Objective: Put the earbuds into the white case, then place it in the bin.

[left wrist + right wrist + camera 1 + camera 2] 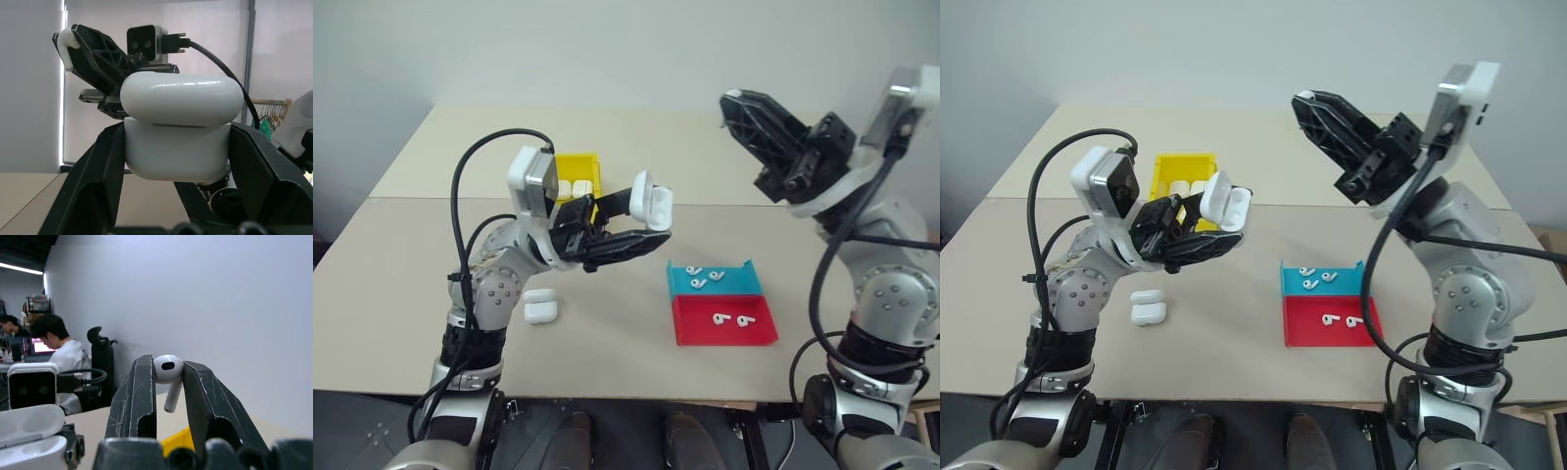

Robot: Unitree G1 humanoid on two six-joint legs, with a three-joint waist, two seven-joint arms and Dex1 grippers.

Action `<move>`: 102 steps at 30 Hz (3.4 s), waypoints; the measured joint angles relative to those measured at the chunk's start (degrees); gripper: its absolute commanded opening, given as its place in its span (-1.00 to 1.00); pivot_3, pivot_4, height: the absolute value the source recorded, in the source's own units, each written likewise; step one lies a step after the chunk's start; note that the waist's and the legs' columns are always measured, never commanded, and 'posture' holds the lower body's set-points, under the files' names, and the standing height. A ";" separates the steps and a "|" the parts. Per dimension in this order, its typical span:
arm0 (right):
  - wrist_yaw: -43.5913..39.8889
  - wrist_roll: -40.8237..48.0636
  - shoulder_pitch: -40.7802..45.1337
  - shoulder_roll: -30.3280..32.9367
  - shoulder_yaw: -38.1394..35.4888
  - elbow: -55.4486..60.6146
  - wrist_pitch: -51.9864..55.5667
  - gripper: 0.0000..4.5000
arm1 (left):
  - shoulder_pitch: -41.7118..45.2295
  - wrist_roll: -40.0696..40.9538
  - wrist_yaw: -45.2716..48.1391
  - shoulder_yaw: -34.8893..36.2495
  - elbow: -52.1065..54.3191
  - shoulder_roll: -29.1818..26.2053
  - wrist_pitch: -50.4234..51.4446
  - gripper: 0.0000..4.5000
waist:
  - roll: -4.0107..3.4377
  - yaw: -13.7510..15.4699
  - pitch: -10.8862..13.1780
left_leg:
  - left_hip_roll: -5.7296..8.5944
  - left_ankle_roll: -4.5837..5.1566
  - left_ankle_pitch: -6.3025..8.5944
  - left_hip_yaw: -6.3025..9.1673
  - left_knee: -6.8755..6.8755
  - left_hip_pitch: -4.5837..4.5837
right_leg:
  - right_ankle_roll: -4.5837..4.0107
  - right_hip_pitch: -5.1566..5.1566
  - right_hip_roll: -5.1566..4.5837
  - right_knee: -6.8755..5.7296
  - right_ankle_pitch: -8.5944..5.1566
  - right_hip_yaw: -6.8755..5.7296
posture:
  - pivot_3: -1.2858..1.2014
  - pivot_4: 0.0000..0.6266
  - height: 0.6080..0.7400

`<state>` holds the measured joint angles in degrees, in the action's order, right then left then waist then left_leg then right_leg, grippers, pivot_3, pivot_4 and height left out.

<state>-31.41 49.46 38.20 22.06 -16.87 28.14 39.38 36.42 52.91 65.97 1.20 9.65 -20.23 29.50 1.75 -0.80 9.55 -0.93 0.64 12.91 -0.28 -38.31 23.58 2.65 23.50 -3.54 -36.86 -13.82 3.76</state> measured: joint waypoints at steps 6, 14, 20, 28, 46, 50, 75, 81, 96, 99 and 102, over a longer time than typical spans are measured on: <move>0.89 1.47 -4.09 -0.25 5.27 4.90 0.00 -0.73 | 1.75 -0.41 0.22 -0.13 -1.94 0.08 0.97 0.25 | 0.00 -0.10 0.00 | 0.00 0.00 0.00 -0.01 -0.01 -0.10 | -0.01 -0.03 0.01 0.07 0.00 0.00 | 0.03 -0.52 1.00; 0.03 1.53 -7.13 1.99 7.18 7.94 -0.46 -0.73 | 2.06 -1.27 0.45 -0.13 -3.81 0.04 1.11 0.25 | 0.00 -0.34 0.00 | -0.02 0.00 0.00 -0.01 0.02 -0.21 | -0.02 -0.13 0.06 0.12 -0.01 0.01 | 0.03 -0.52 1.00; -0.83 1.34 -7.34 2.38 7.84 7.90 -1.57 -0.73 | 2.03 -1.39 0.23 -0.15 -3.60 0.04 1.12 0.25 | 0.00 -0.32 0.00 | -0.03 0.00 0.00 -0.01 0.01 -0.22 | -0.02 -0.13 0.06 0.12 -0.01 0.01 | 0.03 -0.52 1.00; -1.07 0.18 -7.10 2.36 10.84 6.92 -2.80 -0.73 | 1.82 -2.53 0.52 -0.20 -3.12 -0.52 1.13 0.25 | 0.00 -0.28 0.00 | -0.02 0.00 0.00 -0.02 0.01 -0.20 | -0.02 -0.13 0.05 0.14 -0.01 0.01 | 0.03 -0.52 1.00; -5.73 -1.39 -7.28 8.32 11.29 4.36 -5.31 0.99 | 0.93 -4.80 1.64 -0.88 -3.08 -0.48 0.87 0.25 | 0.00 -0.23 0.01 | -0.02 0.01 0.00 -0.03 0.02 -0.19 | -0.02 -0.13 0.06 0.17 -0.01 0.01 | 0.03 -0.52 1.00; -5.83 -0.87 -5.94 10.24 9.46 0.97 -5.07 0.99 | 0.94 -4.53 0.99 0.27 -2.73 -0.50 0.68 0.25 | 0.00 -0.18 0.01 | -0.03 0.01 0.00 -0.03 0.02 -0.18 | -0.02 -0.13 0.05 0.19 -0.01 0.01 | 0.03 -0.52 1.00; -50.85 -59.15 21.53 23.87 48.67 -60.07 -61.71 0.12 | -5.30 -4.19 -3.77 2.40 5.12 -0.35 -0.70 0.25 | -0.02 -1.00 0.06 | -0.06 0.04 0.02 -0.51 0.05 -0.20 | -0.04 -0.05 0.04 0.21 -0.01 0.07 | 0.03 -0.52 1.00; -53.60 -64.94 27.22 19.26 51.92 -73.33 -72.89 0.12 | -5.96 -3.78 -4.67 2.60 5.94 -0.75 -0.79 0.25 | -0.04 -1.24 0.08 | -0.06 0.03 0.02 -0.17 0.06 -0.23 | -0.06 -0.04 0.01 0.17 0.00 0.08 | 0.03 -0.52 1.00; -50.85 -73.45 31.58 11.43 52.44 -88.51 -81.88 0.12 | -8.06 -3.34 -7.23 2.81 8.68 -1.71 -1.82 0.25 | -0.07 -1.62 0.09 | -0.04 -0.01 0.03 -0.07 0.10 -0.30 | -0.09 -0.04 -0.01 0.08 0.02 0.08 | 0.03 -0.52 1.00; -49.43 -74.62 31.73 11.32 52.42 -89.12 -82.34 0.12 | -8.26 -3.32 -7.51 2.88 8.88 -1.92 -1.85 0.25 | -0.07 -1.63 0.09 | -0.04 -0.01 0.03 -0.06 0.10 -0.32 | -0.09 -0.06 -0.01 0.09 0.02 0.08 | 0.03 -0.52 1.00; -47.84 -75.88 32.32 10.97 52.42 -90.16 -82.70 0.12 | -8.31 -3.32 -7.93 2.88 8.96 -1.93 -1.89 0.25 | -0.07 -1.64 0.09 | -0.04 -0.02 0.03 -0.06 0.10 -0.34 | -0.10 -0.07 -0.01 0.08 0.02 0.08 | 0.03 -0.52 1.00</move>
<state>-79.25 -26.42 70.52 33.03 35.55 -62.01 -43.32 28.11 49.59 58.03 4.08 18.61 -22.16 27.61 1.68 -2.44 9.64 -0.97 0.63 12.94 -0.34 -38.20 23.24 2.55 23.44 -3.55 -36.79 -13.79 3.83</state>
